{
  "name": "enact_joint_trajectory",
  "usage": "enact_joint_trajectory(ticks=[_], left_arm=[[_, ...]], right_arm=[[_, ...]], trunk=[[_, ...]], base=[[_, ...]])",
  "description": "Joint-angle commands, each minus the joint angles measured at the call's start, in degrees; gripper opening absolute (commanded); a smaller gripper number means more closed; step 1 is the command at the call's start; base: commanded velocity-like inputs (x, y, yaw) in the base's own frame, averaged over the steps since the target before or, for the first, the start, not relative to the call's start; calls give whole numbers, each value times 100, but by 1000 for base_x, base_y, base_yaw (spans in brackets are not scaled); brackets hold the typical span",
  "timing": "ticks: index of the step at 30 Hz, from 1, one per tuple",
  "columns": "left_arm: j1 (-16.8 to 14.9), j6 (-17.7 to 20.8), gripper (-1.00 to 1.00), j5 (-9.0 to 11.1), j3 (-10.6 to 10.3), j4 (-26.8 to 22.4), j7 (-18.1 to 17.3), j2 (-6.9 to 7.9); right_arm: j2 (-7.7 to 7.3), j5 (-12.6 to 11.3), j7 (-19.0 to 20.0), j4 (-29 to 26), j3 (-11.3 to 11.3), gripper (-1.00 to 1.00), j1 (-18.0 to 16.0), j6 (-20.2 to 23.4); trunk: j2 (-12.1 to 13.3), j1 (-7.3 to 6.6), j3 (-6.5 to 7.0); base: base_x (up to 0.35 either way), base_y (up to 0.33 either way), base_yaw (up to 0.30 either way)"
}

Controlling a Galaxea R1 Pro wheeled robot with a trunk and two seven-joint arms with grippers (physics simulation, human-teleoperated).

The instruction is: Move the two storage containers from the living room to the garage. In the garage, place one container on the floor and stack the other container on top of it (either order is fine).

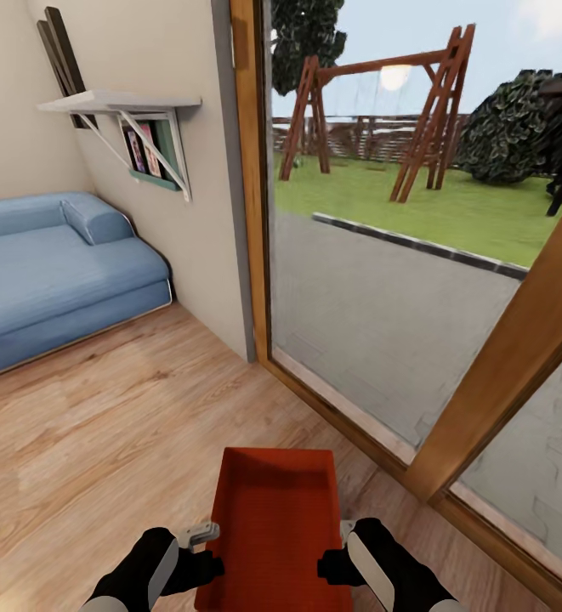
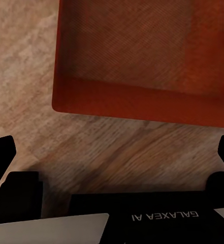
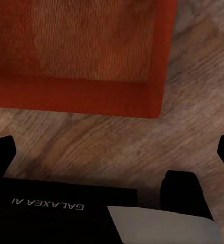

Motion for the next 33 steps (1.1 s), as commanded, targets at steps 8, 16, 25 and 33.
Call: enact_joint_trajectory(ticks=[8,16,25,33], left_arm=[[-2,33,100,-11,36,-10,-19,-5],[-2,33,100,-11,33,-10,-19,-5],[-445,37,100,-40,17,-49,5,0],[-1171,114,100,-104,-25,-55,15,14]], right_arm=[[-4,-60,-58,-11,23,100,-2,9],[-4,-60,-57,-11,23,100,-2,9],[-4,-60,-55,-12,23,100,-3,8],[-4,-60,-54,-13,23,100,-3,8]], trunk=[[-123,65,-59],[-243,131,-113],[-243,131,-113],[-243,131,-113]], base=[[0,0,0],[0,0,0],[0,0,0],[0,0,0]])
